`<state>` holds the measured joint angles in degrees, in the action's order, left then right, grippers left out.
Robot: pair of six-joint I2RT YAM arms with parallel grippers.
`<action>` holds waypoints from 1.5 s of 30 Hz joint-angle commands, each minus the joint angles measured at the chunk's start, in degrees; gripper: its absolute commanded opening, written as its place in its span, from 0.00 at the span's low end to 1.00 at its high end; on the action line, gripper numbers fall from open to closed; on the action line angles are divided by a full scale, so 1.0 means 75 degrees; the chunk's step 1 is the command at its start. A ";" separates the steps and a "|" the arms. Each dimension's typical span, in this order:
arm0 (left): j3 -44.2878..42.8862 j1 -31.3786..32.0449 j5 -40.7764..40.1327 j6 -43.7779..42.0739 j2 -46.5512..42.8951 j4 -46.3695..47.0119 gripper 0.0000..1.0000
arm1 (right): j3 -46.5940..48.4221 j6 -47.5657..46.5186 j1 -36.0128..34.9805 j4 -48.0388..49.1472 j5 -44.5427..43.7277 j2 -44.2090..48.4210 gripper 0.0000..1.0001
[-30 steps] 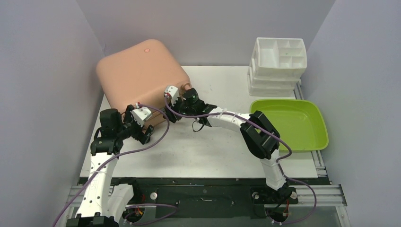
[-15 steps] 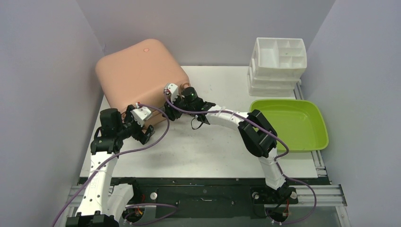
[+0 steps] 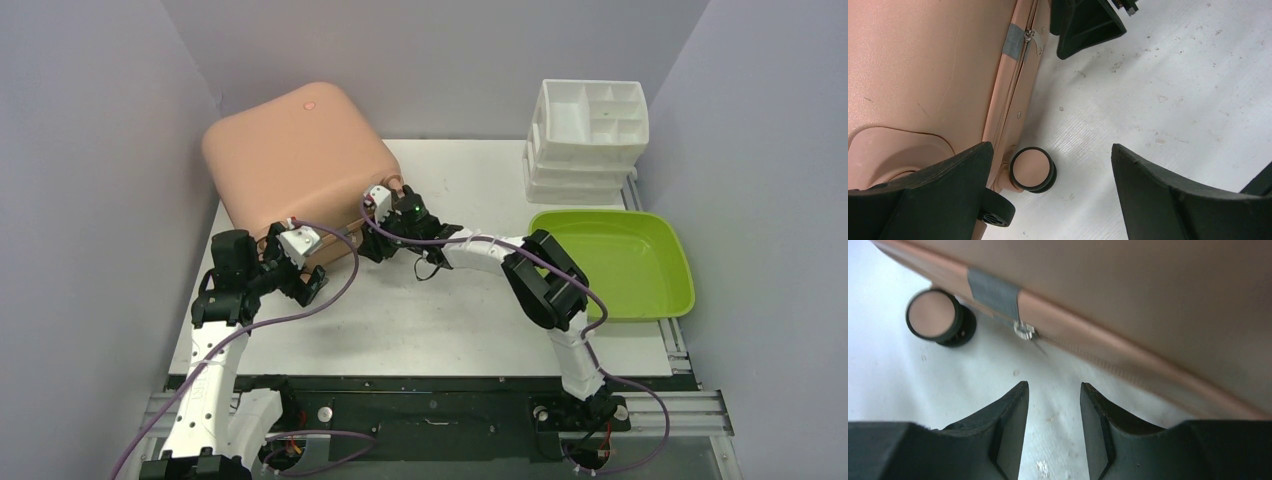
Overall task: Open, take out, and arrange the luggage
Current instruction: Unzip the luggage at the center of the board.
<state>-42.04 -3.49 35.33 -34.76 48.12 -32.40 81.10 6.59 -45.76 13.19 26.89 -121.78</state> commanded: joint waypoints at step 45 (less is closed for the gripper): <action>0.0498 -0.0044 -0.1844 0.0578 0.0169 0.0277 0.84 | 0.0963 -0.0521 0.0287 -0.1698 -0.4988 0.0665 0.00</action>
<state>-40.10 -2.55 34.02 -31.88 48.07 -34.92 86.76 5.50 -46.98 4.82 4.93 -120.11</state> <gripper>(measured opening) 0.841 0.006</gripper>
